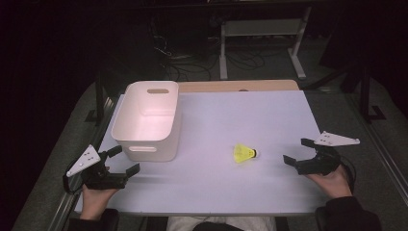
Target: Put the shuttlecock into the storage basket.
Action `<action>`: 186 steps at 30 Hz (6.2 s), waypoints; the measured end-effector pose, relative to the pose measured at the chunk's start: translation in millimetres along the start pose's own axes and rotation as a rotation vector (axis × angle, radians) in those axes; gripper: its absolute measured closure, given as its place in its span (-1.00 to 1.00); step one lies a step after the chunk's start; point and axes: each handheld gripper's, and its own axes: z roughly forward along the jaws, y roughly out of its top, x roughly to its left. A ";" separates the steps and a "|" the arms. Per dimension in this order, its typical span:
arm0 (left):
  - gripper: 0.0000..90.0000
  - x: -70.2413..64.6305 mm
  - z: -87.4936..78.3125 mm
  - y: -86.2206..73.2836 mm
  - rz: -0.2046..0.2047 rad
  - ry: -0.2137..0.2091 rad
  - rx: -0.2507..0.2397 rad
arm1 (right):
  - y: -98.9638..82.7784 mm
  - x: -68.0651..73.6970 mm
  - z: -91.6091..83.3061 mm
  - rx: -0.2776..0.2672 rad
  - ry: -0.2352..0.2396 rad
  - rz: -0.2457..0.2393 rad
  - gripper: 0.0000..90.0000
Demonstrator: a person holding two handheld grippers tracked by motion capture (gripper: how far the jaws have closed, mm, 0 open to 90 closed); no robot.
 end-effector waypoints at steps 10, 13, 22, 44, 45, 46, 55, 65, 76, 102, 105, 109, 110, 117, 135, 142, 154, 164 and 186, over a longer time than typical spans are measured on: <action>-1.00 -0.2 -0.5 -0.1 -0.001 -0.002 0.000 | 5.4 3.8 -1.4 0.001 0.004 -0.003 -1.00; -1.00 -0.7 -0.2 -0.3 -0.002 -0.004 0.003 | 7.7 7.1 -1.1 0.014 -0.001 -0.012 -1.00; -1.00 -0.5 -0.2 -0.5 0.001 0.001 0.008 | 13.1 7.2 -2.5 0.041 -0.007 -0.031 -1.00; -1.00 -1.0 -0.6 -0.6 -0.002 0.002 0.007 | 31.7 8.1 -1.5 0.075 0.045 -0.067 -1.00; -1.00 -1.0 -0.6 -0.6 -0.002 0.002 0.007 | 31.7 8.1 -1.5 0.075 0.045 -0.067 -1.00; -1.00 -0.8 -0.8 -0.6 -0.001 0.001 0.008 | 33.6 8.1 -1.3 0.076 0.047 -0.070 -1.00; -1.00 -0.8 -0.6 -0.6 0.000 0.002 0.007 | 41.7 7.2 1.1 0.089 0.050 -0.081 -1.00; -1.00 -1.0 0.0 -0.7 -0.001 0.000 0.008 | 50.6 5.7 2.3 0.095 0.056 -0.094 -1.00; -1.00 -1.0 0.1 -0.7 0.000 0.000 0.009 | 63.3 5.1 8.9 0.133 0.081 -0.119 -1.00; -1.00 -0.8 -0.3 -0.6 0.002 0.003 0.005 | 76.9 3.9 36.8 0.208 0.122 -0.171 -1.00; -1.00 -0.8 -0.4 -0.5 0.002 0.002 0.005 | 80.8 3.0 38.7 0.217 0.126 -0.180 -1.00; -1.00 -0.7 -0.6 -0.5 0.000 0.001 0.005 | 84.4 2.2 40.9 0.222 0.129 -0.186 -1.00; -1.00 -0.7 -0.6 -0.5 0.000 0.001 0.005 | 87.0 2.0 42.5 0.227 0.129 -0.193 -1.00; -1.00 -0.7 -0.5 -0.4 0.001 0.000 0.004 | 94.4 1.6 49.1 0.250 0.142 -0.212 -1.00; -1.00 -0.6 0.5 -0.3 0.005 -0.005 0.005 | 94.2 3.0 74.8 0.323 0.207 -0.251 -1.00; -1.00 -0.7 0.6 -0.3 0.006 -0.008 0.004 | 90.8 6.4 83.3 0.356 0.228 -0.276 -1.00; -1.00 -0.8 1.1 -0.5 0.008 -0.010 0.008 | 88.0 9.6 89.0 0.380 0.246 -0.296 -1.00; -1.00 -1.0 1.5 -0.6 0.006 -0.013 0.009 | 84.4 12.8 96.4 0.409 0.267 -0.326 -1.00; -1.00 -0.9 1.0 -0.6 0.006 -0.013 0.008 | 75.7 23.2 111.4 0.487 0.324 -0.373 -1.00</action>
